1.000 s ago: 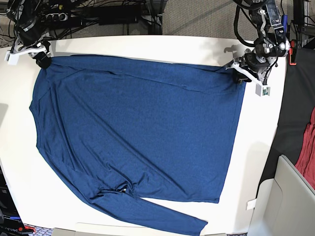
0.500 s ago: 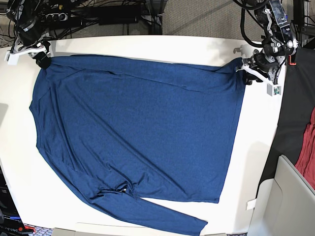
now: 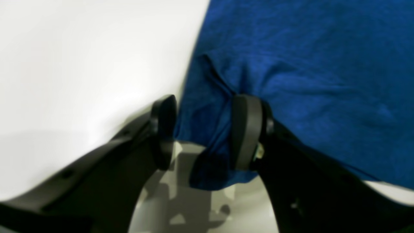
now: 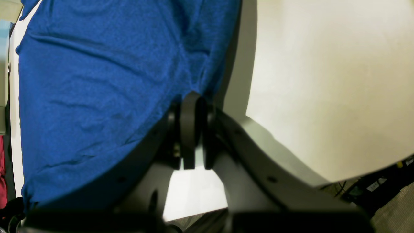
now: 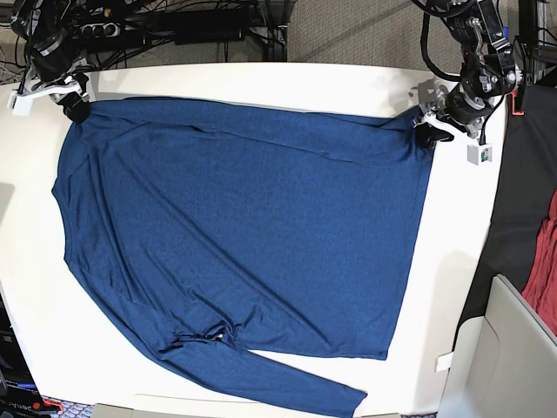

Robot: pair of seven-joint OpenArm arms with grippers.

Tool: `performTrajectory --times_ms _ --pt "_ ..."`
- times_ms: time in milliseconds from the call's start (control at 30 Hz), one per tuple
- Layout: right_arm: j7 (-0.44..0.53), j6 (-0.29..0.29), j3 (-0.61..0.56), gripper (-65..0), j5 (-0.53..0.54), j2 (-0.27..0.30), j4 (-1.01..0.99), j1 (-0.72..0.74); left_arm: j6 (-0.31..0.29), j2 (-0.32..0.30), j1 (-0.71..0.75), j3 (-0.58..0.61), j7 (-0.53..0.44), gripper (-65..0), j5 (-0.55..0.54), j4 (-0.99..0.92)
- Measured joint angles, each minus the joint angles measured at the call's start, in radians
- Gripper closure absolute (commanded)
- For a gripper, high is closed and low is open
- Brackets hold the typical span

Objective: Fold the T-shirt properly
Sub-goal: 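Lift the shirt with both grippers and drag it toward the robot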

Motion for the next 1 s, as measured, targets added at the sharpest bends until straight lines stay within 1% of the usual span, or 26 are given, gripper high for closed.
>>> performTrajectory --times_ms 67,133,200,233,267,367,533,600,667,867,1000 --pt "0.0 0.0 0.0 -1.7 0.0 0.0 0.0 0.0 -0.049 0.0 0.0 0.0 0.007 -23.2 -0.008 -0.003" --pt "0.0 0.0 0.0 -1.7 0.0 0.0 0.0 0.0 -0.105 0.0 0.0 0.003 0.021 -16.1 -0.011 -0.004" --pt "0.0 0.0 0.0 -1.7 0.0 0.0 0.0 0.0 -0.164 0.001 0.001 0.003 0.023 -6.6 -0.008 -0.005" --pt "0.0 0.0 0.0 -1.7 0.0 0.0 0.0 0.0 -0.183 0.0 0.001 0.002 0.024 -1.8 -0.008 -0.005" --pt "0.0 0.0 0.0 -1.7 0.0 0.0 0.0 0.0 -0.192 0.0 0.001 0.0 0.023 0.0 -0.009 -0.004" --pt "0.0 0.0 0.0 -1.7 0.0 0.0 0.0 0.0 -0.195 -0.002 0.003 -0.008 0.024 -0.4 -0.008 -0.004" --pt "-0.001 0.0 0.002 -1.7 0.003 0.003 0.0 -0.006 -0.192 -0.018 0.055 -0.081 0.025 -0.1 -0.006 0.057" --pt "-0.005 0.044 0.002 -1.7 0.003 0.002 0.0 -0.011 -0.192 -0.019 0.073 -0.084 0.025 -0.1 -0.007 0.089" --pt "-0.003 0.073 0.002 -1.7 0.006 0.003 0.0 -0.015 -0.198 -0.017 0.095 -0.096 0.024 -0.1 -0.016 0.132" --pt "-0.005 0.076 0.002 -1.7 0.01 0.019 0.018 -0.059 -0.198 -0.021 0.191 -0.102 0.025 -0.1 -0.009 0.224" --pt "-0.003 0.078 0.002 -1.7 0.012 0.019 0.047 -0.053 -0.198 -0.02 0.194 -0.103 0.026 -0.1 -0.011 0.248"
